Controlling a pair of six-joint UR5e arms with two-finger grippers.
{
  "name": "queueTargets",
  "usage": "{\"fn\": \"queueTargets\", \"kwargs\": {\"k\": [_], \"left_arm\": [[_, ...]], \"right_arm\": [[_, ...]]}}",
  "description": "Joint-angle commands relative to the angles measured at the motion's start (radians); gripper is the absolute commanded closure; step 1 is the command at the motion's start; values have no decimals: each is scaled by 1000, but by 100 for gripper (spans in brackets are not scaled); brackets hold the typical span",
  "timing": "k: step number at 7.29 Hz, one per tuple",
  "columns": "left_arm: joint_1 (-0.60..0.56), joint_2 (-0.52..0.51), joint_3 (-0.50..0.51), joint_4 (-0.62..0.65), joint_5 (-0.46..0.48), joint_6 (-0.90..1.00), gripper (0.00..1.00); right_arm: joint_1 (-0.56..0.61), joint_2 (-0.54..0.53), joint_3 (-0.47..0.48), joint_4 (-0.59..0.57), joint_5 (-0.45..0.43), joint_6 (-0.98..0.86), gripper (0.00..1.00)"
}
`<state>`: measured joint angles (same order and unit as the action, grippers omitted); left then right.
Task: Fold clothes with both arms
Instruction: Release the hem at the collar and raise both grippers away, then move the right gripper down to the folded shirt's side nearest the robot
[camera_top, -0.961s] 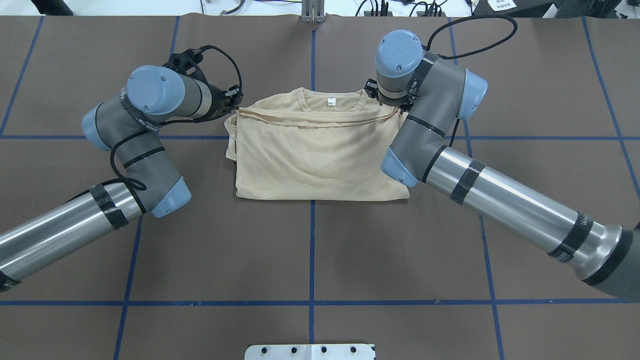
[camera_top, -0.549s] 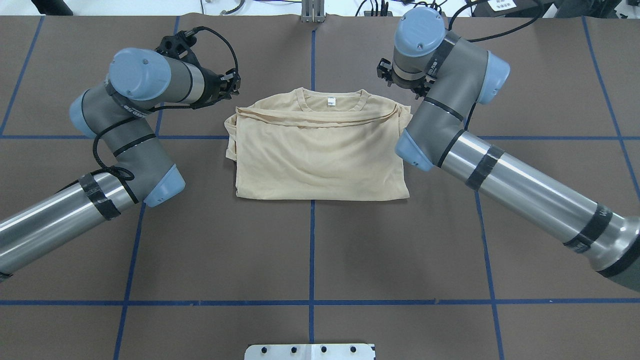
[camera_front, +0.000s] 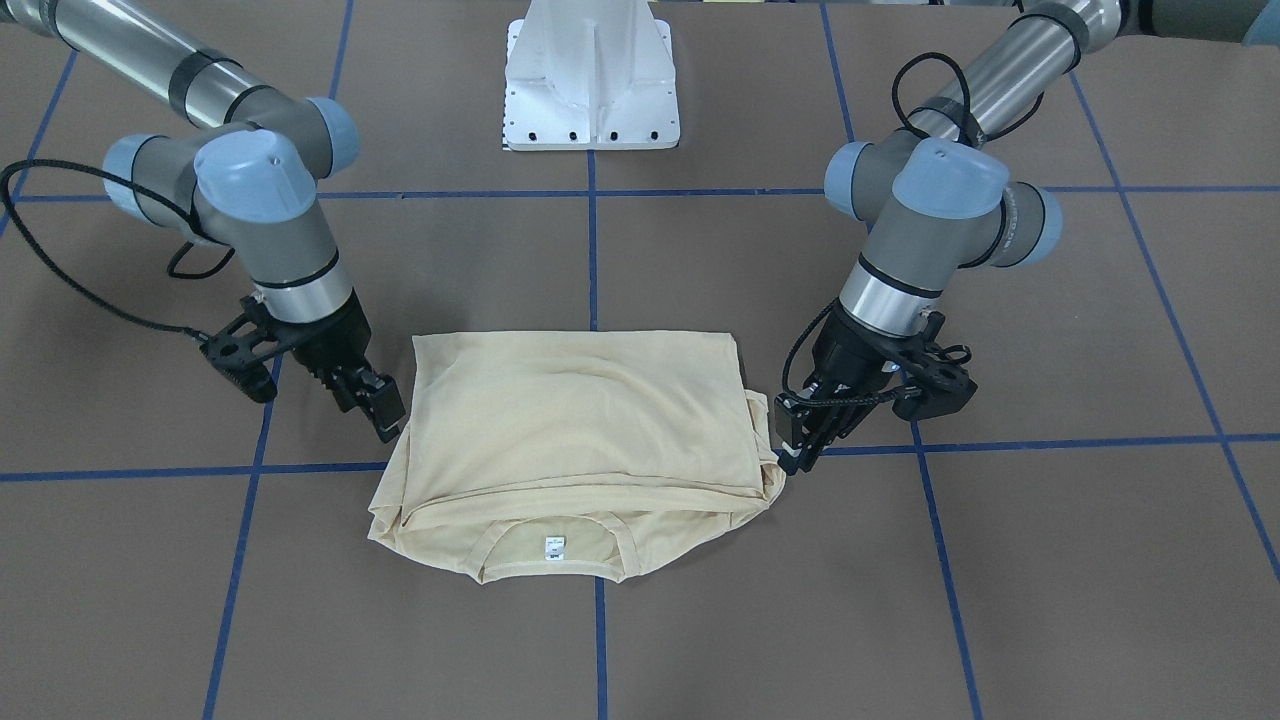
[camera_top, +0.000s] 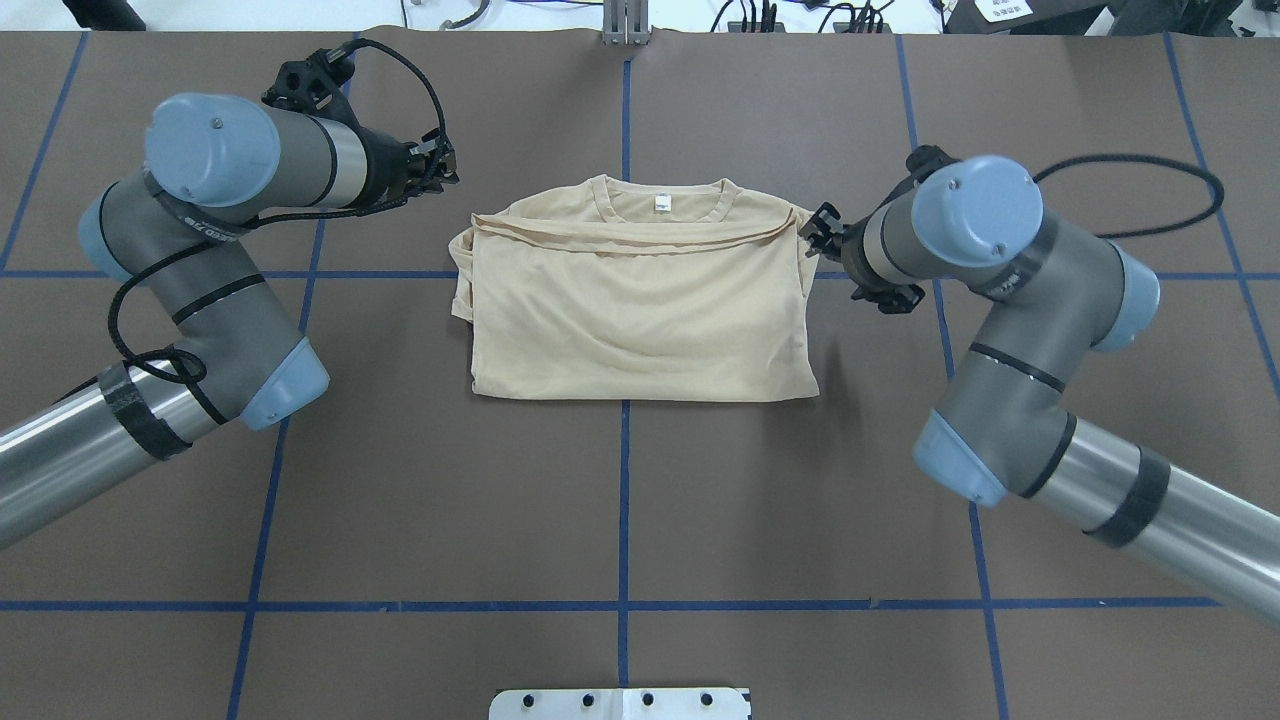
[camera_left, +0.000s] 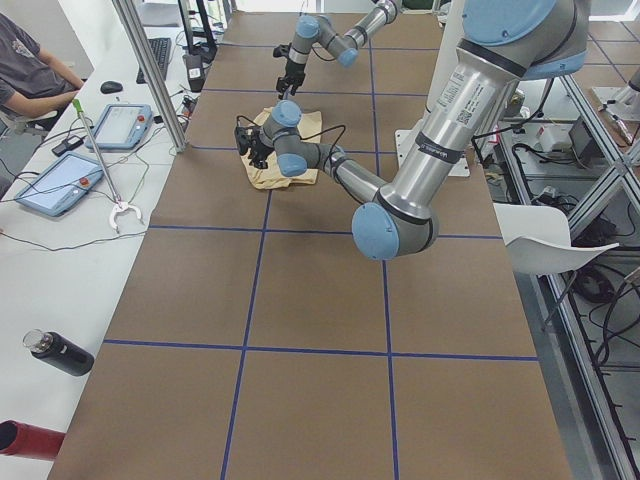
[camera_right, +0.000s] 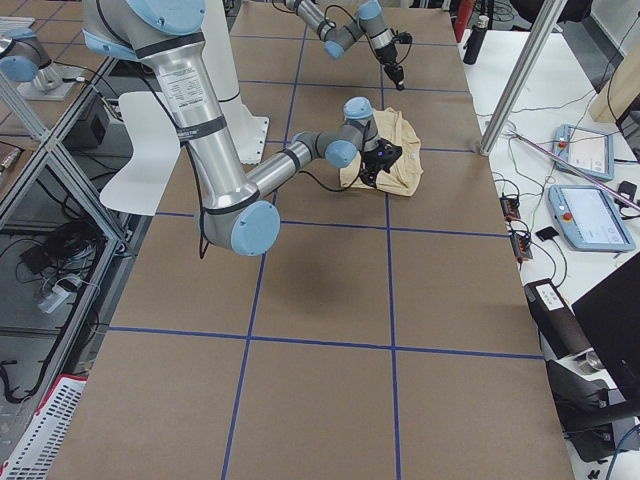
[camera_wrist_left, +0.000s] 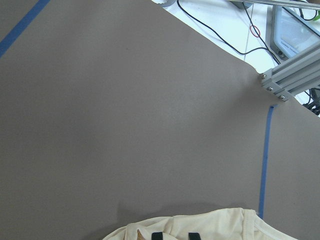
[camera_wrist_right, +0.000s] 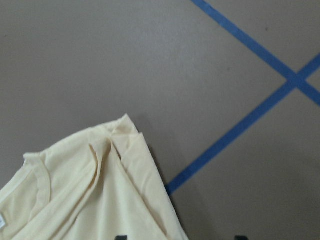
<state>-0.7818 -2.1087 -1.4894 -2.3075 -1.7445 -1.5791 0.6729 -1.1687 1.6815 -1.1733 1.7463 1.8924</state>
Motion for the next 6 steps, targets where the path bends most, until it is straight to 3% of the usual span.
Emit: {"fn": "queueTargets", "kwargs": {"k": [1, 2, 6], "left_arm": [[1, 44, -45, 2, 23, 1, 70], [3, 61, -45, 0, 26, 1, 70], [9, 67, -35, 0, 48, 2, 70]], "right_arm": [[-131, -48, 67, 67, -113, 155, 23], [-165, -49, 70, 57, -154, 155, 24], [-189, -101, 80, 41, -148, 151, 29]]}}
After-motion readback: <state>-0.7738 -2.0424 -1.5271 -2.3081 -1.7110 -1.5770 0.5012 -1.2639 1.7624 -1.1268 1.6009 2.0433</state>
